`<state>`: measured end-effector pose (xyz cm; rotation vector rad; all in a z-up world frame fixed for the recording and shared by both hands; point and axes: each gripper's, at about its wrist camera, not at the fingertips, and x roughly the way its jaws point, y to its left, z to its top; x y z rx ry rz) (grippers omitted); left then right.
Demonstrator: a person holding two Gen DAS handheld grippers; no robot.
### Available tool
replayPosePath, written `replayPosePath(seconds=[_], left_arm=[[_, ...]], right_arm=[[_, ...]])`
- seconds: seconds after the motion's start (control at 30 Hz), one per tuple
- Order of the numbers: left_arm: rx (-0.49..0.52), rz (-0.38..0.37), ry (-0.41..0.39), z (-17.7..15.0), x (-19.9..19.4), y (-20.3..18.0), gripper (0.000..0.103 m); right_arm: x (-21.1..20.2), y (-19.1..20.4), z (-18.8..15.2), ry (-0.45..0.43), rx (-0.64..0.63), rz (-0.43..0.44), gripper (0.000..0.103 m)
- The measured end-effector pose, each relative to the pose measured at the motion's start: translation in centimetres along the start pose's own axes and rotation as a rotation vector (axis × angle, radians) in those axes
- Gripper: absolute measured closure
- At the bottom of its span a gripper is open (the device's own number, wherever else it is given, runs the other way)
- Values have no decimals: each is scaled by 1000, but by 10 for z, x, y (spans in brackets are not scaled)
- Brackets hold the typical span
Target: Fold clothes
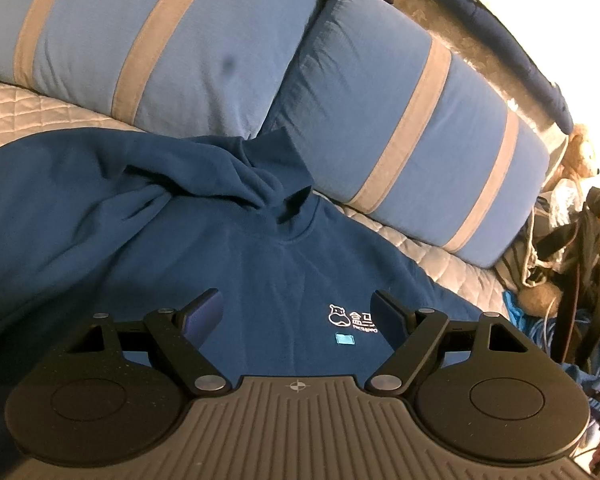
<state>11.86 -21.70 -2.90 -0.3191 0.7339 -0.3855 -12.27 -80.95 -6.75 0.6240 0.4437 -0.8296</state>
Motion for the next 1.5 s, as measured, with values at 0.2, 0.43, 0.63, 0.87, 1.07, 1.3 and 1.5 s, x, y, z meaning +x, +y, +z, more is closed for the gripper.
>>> replayPosePath(seconds=[0.2, 0.43, 0.63, 0.87, 1.07, 1.3, 1.5], left_arm=[[5, 3, 4, 0, 0, -1, 22], [7, 8, 6, -1, 1, -1, 22], [9, 6, 7, -1, 2, 0, 22], [6, 5, 5, -1, 1, 1, 22], [7, -2, 8, 0, 1, 0, 22], [8, -19, 5, 0, -1, -1, 22], [15, -42, -12, 2, -4, -5, 22]], right_arm=[[-4, 14, 0, -22, -100, -31, 44], [-13, 15, 6, -87, -110, -86, 91], [-21, 14, 11, -143, -114, -132, 95], [-20, -4, 7, -141, -58, -168, 95], [-18, -2, 4, -147, -81, -206, 95], [-32, 20, -6, -114, -196, -218, 18], [-49, 62, -20, -62, -373, -103, 8]])
